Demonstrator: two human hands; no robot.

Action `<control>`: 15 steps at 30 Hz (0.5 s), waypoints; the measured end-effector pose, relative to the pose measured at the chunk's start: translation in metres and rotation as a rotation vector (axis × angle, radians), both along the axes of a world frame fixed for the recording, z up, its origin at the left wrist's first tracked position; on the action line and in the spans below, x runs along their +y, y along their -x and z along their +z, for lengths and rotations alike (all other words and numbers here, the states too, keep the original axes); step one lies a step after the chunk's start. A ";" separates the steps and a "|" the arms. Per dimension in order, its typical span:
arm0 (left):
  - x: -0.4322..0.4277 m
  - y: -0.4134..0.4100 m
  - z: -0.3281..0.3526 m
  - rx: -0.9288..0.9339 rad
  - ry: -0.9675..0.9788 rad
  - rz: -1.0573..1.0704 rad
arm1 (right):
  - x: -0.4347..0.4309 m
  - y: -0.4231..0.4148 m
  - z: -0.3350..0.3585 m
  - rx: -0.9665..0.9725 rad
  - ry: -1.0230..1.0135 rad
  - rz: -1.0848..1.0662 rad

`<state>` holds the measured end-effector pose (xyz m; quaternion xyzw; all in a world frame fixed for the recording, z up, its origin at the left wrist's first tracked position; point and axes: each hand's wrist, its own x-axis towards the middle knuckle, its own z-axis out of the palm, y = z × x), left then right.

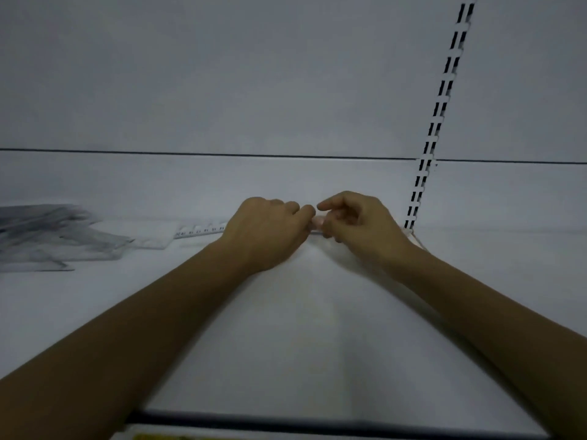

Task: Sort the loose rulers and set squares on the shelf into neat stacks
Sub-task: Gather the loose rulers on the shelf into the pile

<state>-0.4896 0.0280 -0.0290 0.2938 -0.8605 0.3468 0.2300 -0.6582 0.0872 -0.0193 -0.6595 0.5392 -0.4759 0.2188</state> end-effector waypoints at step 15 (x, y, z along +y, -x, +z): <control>-0.017 -0.032 -0.007 0.163 -0.393 0.338 | -0.013 0.070 -0.008 0.666 -0.084 -0.628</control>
